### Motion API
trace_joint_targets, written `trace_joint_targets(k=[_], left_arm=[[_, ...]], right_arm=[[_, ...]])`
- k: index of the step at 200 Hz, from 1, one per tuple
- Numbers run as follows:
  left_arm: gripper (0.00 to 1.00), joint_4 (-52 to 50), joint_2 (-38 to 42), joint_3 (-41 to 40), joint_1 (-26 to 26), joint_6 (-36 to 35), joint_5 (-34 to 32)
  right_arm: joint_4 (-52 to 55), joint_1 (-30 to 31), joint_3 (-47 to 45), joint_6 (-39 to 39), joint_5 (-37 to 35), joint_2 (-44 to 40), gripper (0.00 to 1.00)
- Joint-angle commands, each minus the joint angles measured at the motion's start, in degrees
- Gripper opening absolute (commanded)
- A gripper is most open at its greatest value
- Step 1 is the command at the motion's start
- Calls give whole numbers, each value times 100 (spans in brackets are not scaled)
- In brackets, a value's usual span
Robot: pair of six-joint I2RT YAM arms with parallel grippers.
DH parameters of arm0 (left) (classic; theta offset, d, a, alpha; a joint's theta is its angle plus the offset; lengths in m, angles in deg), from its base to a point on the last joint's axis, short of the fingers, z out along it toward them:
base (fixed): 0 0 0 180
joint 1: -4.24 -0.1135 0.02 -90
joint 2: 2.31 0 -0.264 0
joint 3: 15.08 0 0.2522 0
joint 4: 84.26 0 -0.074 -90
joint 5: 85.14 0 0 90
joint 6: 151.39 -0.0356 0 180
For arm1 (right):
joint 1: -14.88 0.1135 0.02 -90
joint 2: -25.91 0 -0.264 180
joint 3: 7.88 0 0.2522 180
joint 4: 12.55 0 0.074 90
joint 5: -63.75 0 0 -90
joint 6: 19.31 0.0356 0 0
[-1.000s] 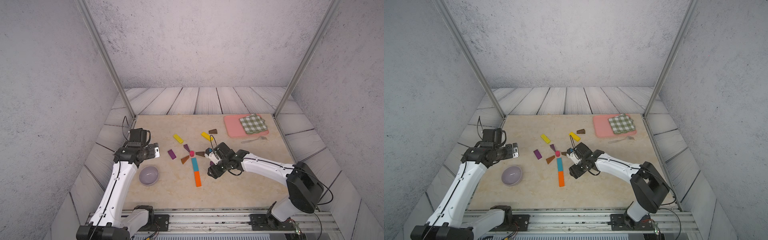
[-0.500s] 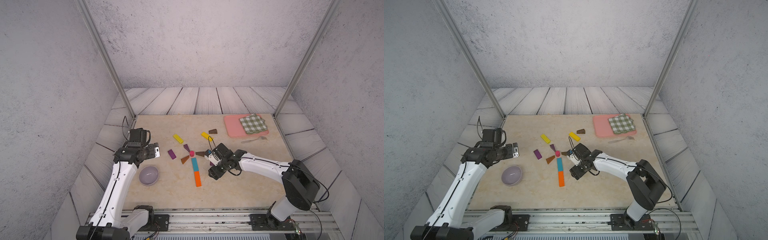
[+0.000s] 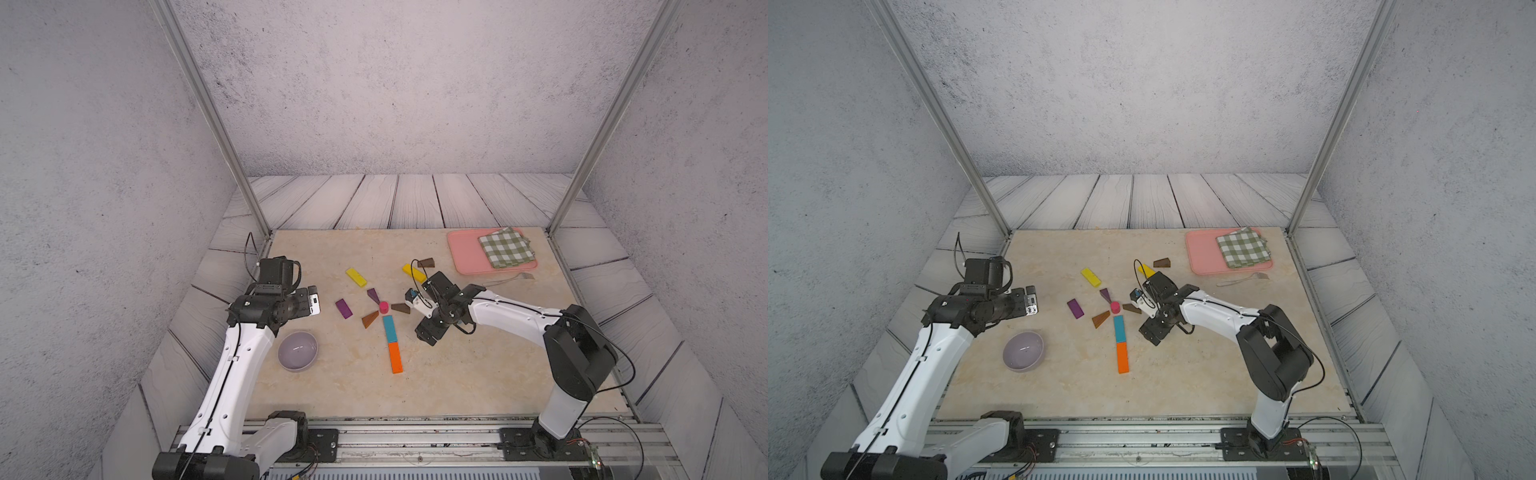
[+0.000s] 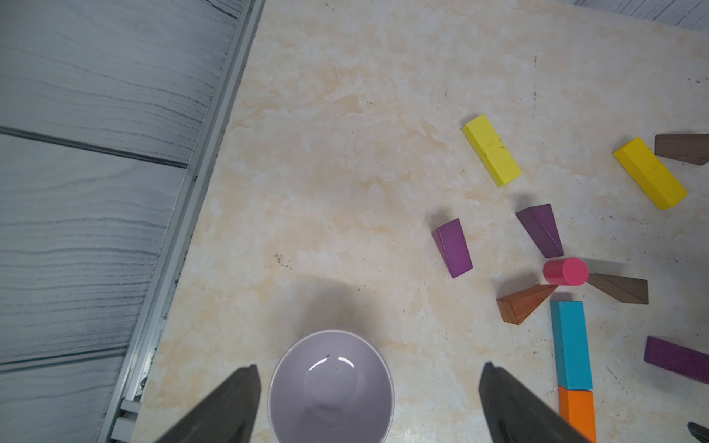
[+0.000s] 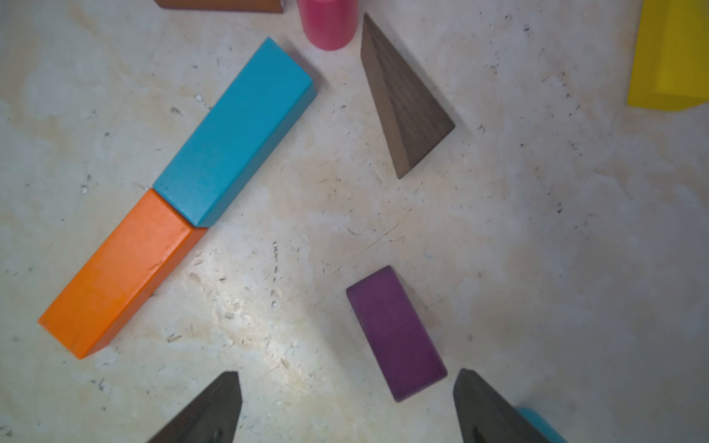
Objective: Assemble a small pinwheel with building blocks
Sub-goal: Pick up the building block from the center of the board.
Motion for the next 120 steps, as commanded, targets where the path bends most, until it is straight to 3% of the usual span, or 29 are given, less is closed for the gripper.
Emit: trace_joint_targets(k=[1,18,75,120], left_arm=[[96,37,67,-68,-58,-69,18],[96,49,67,-66,-59,-70,26],[96,52,36,-69,-56,-78,45],[96,49,49,-64,-60,-79,37]], right_arm=[[322,-167,248,-328,308,491,88],[532,-318,431,-314,646,704,86],[844,-415,621,-187,671,1003,80],[951,-414,676,-104,829,1116,66]])
